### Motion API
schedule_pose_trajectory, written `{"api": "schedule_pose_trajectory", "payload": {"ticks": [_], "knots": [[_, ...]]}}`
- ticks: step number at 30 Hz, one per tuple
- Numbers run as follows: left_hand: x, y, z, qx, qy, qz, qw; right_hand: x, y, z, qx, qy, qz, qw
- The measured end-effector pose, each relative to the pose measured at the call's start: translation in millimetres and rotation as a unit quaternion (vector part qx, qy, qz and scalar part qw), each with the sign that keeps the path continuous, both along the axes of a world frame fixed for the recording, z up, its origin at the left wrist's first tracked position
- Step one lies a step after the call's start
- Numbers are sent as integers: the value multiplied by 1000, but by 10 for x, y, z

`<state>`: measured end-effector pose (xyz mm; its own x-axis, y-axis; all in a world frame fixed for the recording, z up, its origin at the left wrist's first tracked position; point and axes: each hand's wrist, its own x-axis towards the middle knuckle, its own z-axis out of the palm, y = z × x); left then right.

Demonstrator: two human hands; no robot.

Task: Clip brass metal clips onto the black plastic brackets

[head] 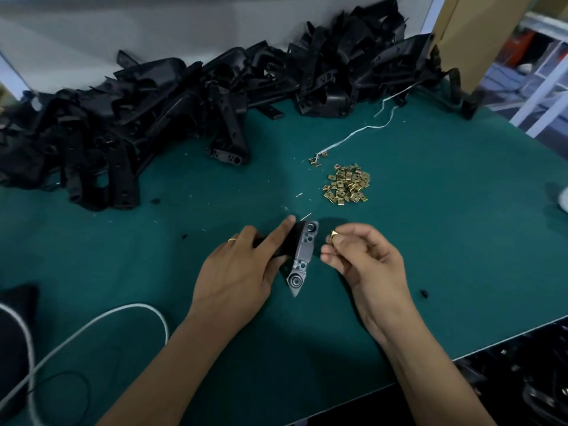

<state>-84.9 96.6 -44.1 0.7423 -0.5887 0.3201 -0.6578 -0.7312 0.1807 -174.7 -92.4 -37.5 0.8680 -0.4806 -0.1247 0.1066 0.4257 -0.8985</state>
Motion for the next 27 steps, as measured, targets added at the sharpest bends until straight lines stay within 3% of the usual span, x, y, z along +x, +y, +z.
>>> {"api": "schedule_pose_trajectory", "payload": {"ticks": [27], "knots": [[-1, 13, -25, -12, -8, -28, 999, -12, 55, -58, -36, -48, 46, 997]]}}
